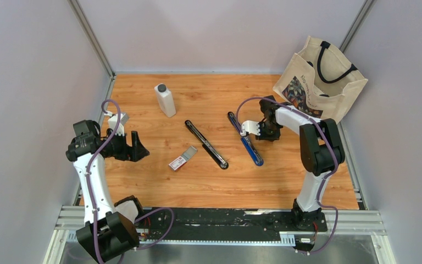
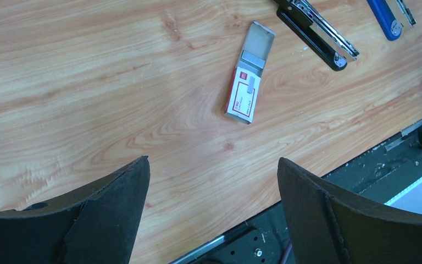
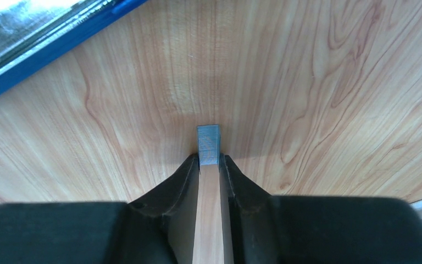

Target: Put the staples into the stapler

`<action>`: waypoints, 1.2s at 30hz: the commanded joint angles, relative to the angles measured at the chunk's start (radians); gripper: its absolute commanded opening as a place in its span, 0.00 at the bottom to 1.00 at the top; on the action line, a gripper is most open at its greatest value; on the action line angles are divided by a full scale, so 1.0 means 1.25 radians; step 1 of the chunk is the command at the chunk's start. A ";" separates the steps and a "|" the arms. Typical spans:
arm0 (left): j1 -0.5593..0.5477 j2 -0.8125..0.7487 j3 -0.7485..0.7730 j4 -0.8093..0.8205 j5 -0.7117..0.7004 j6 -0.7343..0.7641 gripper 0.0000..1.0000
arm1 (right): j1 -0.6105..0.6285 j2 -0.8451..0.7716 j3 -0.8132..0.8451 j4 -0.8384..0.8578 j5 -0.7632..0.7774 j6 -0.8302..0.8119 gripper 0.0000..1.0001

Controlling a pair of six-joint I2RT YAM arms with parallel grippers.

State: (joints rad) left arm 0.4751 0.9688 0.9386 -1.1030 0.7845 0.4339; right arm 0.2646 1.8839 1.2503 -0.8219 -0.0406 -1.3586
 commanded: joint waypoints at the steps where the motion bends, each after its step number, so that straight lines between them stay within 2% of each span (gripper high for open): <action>1: 0.010 -0.002 0.007 0.003 0.013 0.009 0.93 | -0.007 0.008 -0.003 0.012 -0.048 -0.004 0.22; 7: 0.010 -0.006 0.007 0.000 0.018 0.012 0.93 | -0.010 -0.010 0.015 -0.017 -0.074 0.025 0.19; 16: 0.009 -0.062 0.009 -0.023 0.088 0.069 0.94 | -0.047 -0.063 0.104 -0.160 -0.210 0.131 0.16; 20: -0.003 -0.138 0.020 -0.055 0.199 0.188 0.94 | -0.051 -0.103 0.127 -0.227 -0.280 0.182 0.17; 23: -0.045 -0.203 0.053 -0.053 0.268 0.294 0.94 | -0.050 -0.140 0.152 -0.310 -0.367 0.219 0.17; 25: -0.096 -0.250 0.061 0.017 0.299 0.312 0.94 | -0.050 -0.158 0.181 -0.378 -0.440 0.239 0.17; 28: -0.212 -0.300 0.059 0.207 0.296 0.264 0.96 | -0.042 -0.169 0.240 -0.463 -0.555 0.265 0.17; 30: -0.261 -0.250 0.114 0.238 0.351 0.266 0.96 | -0.033 -0.176 0.267 -0.507 -0.620 0.278 0.17; 31: -0.295 -0.224 0.131 0.290 0.337 0.245 0.96 | -0.028 -0.178 0.275 -0.518 -0.650 0.285 0.17; 32: -0.356 -0.203 0.144 0.341 0.271 0.207 0.96 | -0.020 -0.182 0.276 -0.525 -0.679 0.295 0.17; 36: -0.647 -0.130 0.167 0.363 -0.026 0.318 0.96 | 0.010 -0.184 0.270 -0.528 -0.728 0.320 0.18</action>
State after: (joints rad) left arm -0.0853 0.7116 1.1229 -0.7853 1.0237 0.7277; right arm 0.2413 1.6775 1.5658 -1.3087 -0.7918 -1.0164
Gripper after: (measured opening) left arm 0.958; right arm 0.180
